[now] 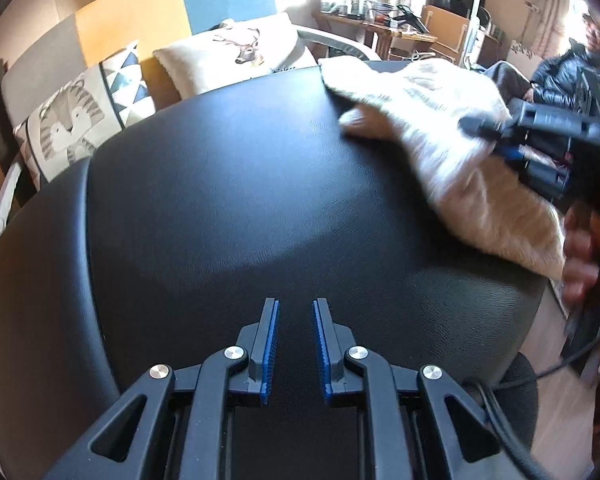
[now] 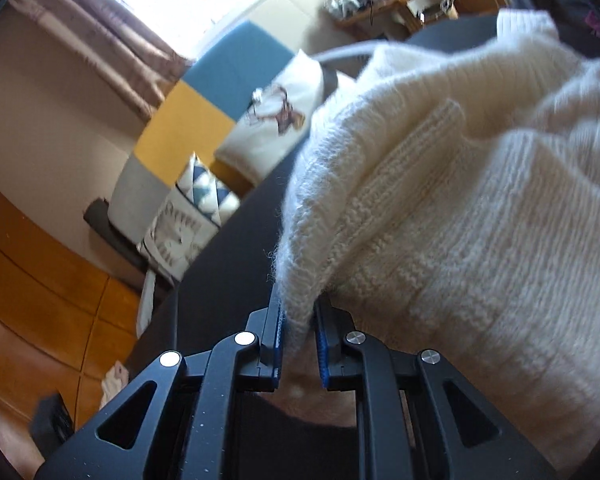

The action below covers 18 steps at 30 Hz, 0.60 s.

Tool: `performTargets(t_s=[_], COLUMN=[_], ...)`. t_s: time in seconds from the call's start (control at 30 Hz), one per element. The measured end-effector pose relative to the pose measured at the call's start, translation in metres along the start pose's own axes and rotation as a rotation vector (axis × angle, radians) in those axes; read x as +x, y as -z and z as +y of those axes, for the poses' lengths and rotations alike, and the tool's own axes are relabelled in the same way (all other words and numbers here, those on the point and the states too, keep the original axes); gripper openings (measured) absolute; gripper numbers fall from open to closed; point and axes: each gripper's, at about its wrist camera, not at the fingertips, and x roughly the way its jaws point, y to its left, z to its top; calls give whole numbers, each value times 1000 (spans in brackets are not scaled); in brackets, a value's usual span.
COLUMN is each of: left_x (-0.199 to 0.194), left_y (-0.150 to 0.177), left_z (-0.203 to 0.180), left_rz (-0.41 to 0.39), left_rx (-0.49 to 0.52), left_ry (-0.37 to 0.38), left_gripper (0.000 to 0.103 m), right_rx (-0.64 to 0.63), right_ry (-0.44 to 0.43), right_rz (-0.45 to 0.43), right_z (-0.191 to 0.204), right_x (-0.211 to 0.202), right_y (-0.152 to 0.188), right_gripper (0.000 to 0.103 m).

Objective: Fold clothes
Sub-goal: 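Close the right gripper on the sweater edge and lift it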

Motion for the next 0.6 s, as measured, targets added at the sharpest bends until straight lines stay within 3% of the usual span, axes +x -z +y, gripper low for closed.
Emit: performTargets(t_s=[0.07,0.3,0.6], left_x=[6,25,39], left_y=[-4,-19,-44], left_z=[0,6,2], left_rz=[10,21,51], left_rx=[22,63,53], left_ry=[-38,-100,-32], left_gripper=[17,17,17], right_rx=[6,54,58], right_ry=[11,-8,-18], right_rz=[42,38,-4], right_z=[-4,-19,-21], right_x=[12,13,-2], right_y=[14,27,27], right_gripper=[14,14,14])
